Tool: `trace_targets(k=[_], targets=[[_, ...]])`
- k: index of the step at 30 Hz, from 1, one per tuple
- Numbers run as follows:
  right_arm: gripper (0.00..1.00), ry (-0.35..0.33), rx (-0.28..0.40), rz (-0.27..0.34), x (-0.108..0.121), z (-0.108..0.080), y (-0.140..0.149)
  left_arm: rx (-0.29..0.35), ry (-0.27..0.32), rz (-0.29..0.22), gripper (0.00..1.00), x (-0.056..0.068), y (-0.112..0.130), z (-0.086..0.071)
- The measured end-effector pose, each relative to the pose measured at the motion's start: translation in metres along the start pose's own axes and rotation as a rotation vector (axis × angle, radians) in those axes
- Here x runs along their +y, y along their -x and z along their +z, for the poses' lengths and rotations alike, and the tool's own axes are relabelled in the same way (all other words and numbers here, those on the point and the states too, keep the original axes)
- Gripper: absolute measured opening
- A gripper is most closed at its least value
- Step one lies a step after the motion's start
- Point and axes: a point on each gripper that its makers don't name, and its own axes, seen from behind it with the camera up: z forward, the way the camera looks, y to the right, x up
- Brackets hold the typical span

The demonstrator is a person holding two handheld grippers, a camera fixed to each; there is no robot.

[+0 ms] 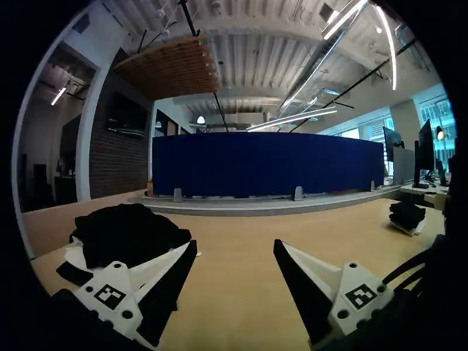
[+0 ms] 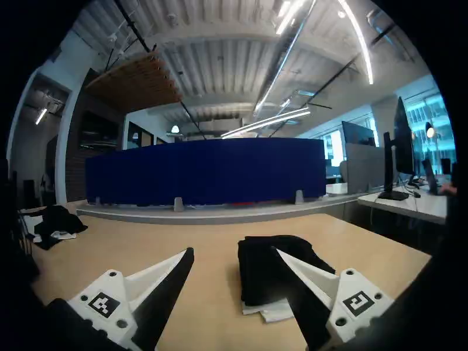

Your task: Fold towel

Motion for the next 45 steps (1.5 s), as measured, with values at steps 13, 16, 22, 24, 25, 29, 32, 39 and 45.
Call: trace_targets(k=[13, 16, 22, 24, 25, 29, 32, 39, 45], targets=[[1.00, -0.007, 0.007, -0.041, -0.0064, -0.0012, 0.0020, 0.000, 0.000, 0.000, 0.97, 0.0000, 0.0003, 0.0004], [1.00, -0.008, 0.006, -0.041, -0.0068, -0.0016, 0.0022, 0.000, 0.000, 0.000, 0.97, -0.0003, 0.0001, 0.0002], [1.00, -0.008, 0.005, -0.040, -0.0068, -0.0025, 0.0026, 0.000, 0.000, 0.000, 0.97, -0.0007, 0.0001, 0.0000], [1.00, -0.008, 0.005, -0.040, -0.0069, -0.0026, 0.0025, 0.000, 0.000, 0.000, 0.97, -0.0006, 0.0002, 0.0000], [1.00, -0.008, 0.005, -0.040, -0.0070, -0.0026, 0.0024, 0.000, 0.000, 0.000, 0.97, -0.0005, 0.0002, 0.0000], [1.00, -0.008, 0.005, -0.041, -0.0068, -0.0025, 0.0023, 0.000, 0.000, 0.000, 0.97, -0.0003, 0.0000, -0.0001], [1.00, -0.008, 0.005, -0.041, -0.0068, -0.0022, 0.0026, 0.000, 0.000, 0.000, 0.97, -0.0004, 0.0000, -0.0003], [1.00, -0.008, 0.005, -0.041, -0.0063, -0.0022, 0.0030, 0.000, 0.000, 0.000, 0.97, -0.0006, 0.0003, -0.0012], [1.00, -0.008, 0.005, -0.040, -0.0064, -0.0018, 0.0030, 0.000, 0.000, 0.000, 0.97, -0.0003, 0.0003, -0.0004]])
